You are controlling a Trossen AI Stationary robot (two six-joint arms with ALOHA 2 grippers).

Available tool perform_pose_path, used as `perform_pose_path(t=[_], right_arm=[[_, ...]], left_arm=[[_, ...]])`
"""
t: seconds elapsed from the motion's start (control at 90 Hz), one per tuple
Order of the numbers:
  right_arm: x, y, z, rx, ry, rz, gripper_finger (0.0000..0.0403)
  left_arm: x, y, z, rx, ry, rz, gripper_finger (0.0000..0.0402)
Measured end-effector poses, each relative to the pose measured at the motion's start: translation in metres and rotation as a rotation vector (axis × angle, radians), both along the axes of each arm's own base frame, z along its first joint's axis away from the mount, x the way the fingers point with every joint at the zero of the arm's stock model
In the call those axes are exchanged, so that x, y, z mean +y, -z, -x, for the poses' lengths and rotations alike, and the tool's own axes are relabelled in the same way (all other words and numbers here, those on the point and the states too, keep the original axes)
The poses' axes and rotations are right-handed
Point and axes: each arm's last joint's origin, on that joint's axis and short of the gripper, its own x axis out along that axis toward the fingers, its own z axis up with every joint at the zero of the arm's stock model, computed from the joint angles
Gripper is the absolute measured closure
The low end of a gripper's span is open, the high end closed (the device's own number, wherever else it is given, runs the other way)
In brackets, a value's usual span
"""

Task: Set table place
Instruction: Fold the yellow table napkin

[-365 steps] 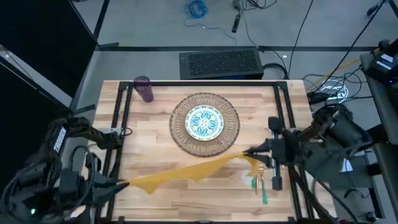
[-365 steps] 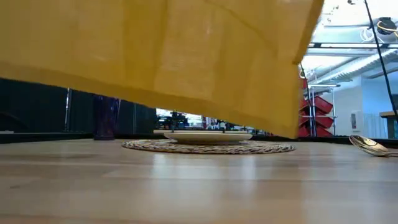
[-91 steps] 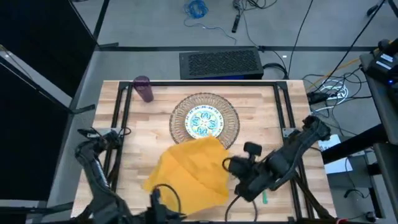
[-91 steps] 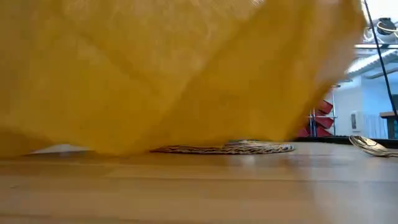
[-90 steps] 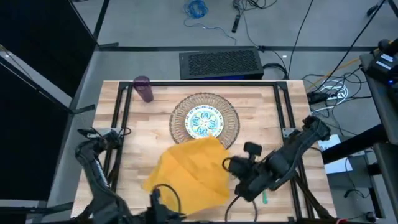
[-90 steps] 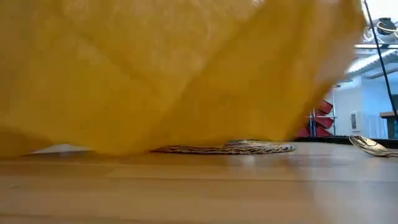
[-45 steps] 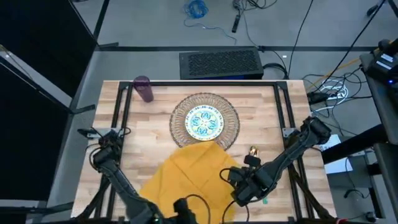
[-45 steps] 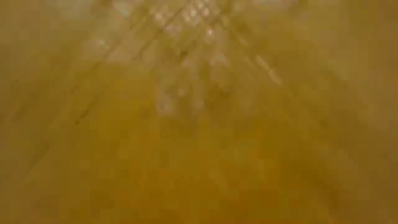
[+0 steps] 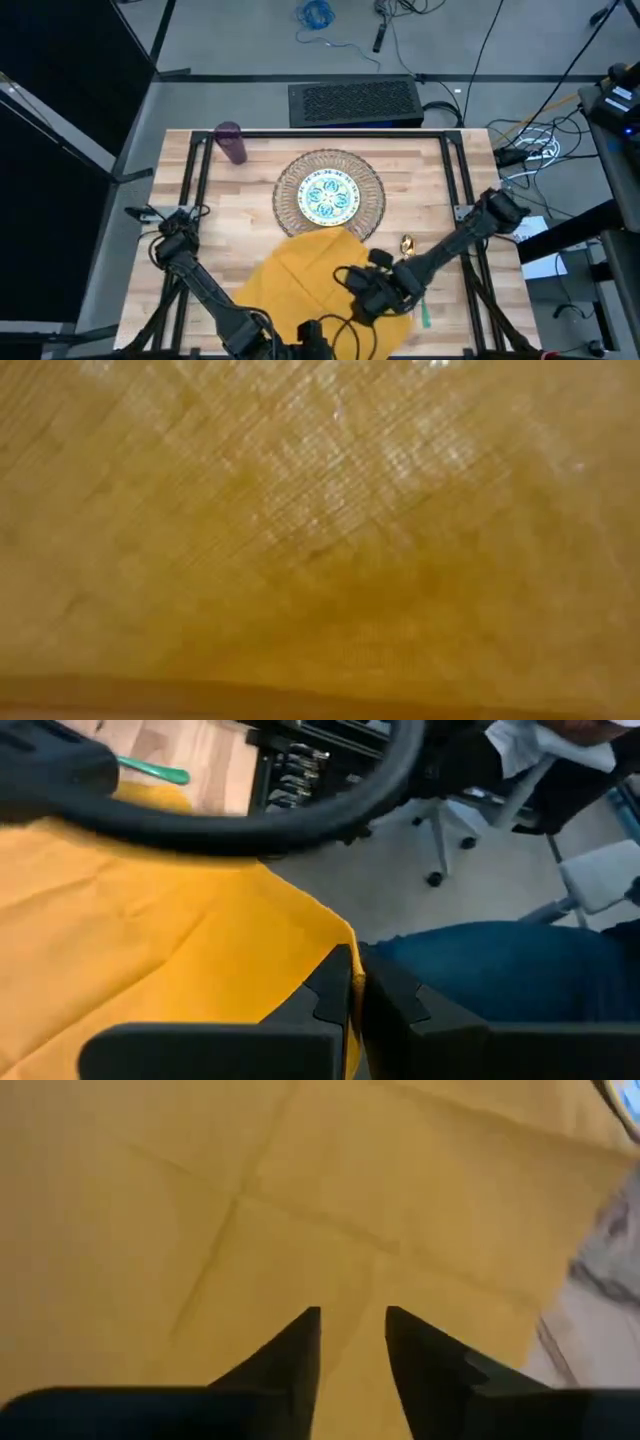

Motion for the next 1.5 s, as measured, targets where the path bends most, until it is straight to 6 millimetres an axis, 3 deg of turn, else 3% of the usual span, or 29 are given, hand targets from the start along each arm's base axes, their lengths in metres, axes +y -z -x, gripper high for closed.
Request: perform_pose_path(t=[0.089, 0.178, 0.511, 0.678, 0.844, 1.011, 1.2, 1.5], right_arm=[[0.006, -0.001, 0.001, -0.03, -0.021, 0.005, 0.0383], [0.019, -0.003, 0.007, -0.059, -0.065, -0.011, 0.0394], [0.088, -0.019, 0.034, -0.322, -0.199, -0.184, 0.0302], [0.101, -0.021, 0.044, -0.345, -0.162, -0.234, 0.0264], [0.109, -0.02, 0.055, -0.372, -0.113, -0.217, 0.0258], [0.114, -0.005, 0.046, -0.375, -0.102, -0.207, 0.0258], [0.129, 0.027, 0.026, -0.383, -0.189, -0.223, 0.025], [0.122, 0.026, 0.008, -0.453, -0.238, -0.19, 0.0245]], left_arm=[[0.0, 0.005, 0.006, 0.049, 0.006, -0.046, 0.0402], [0.002, 0.011, 0.01, 0.1, -0.02, -0.091, 0.0402], [0.009, 0.027, 0.012, 0.128, -0.146, -0.16, 0.0402], [0.001, 0.032, 0.014, 0.143, -0.172, -0.101, 0.0402], [-0.02, 0.061, 0.018, 0.246, -0.152, -0.022, 0.0402], [-0.028, 0.084, 0.012, 0.288, -0.175, -0.004, 0.0402], [-0.028, 0.082, 0.008, 0.25, -0.176, 0.012, 0.0402], [-0.004, 0.081, -0.017, 0.191, -0.196, -0.058, 0.0402]])
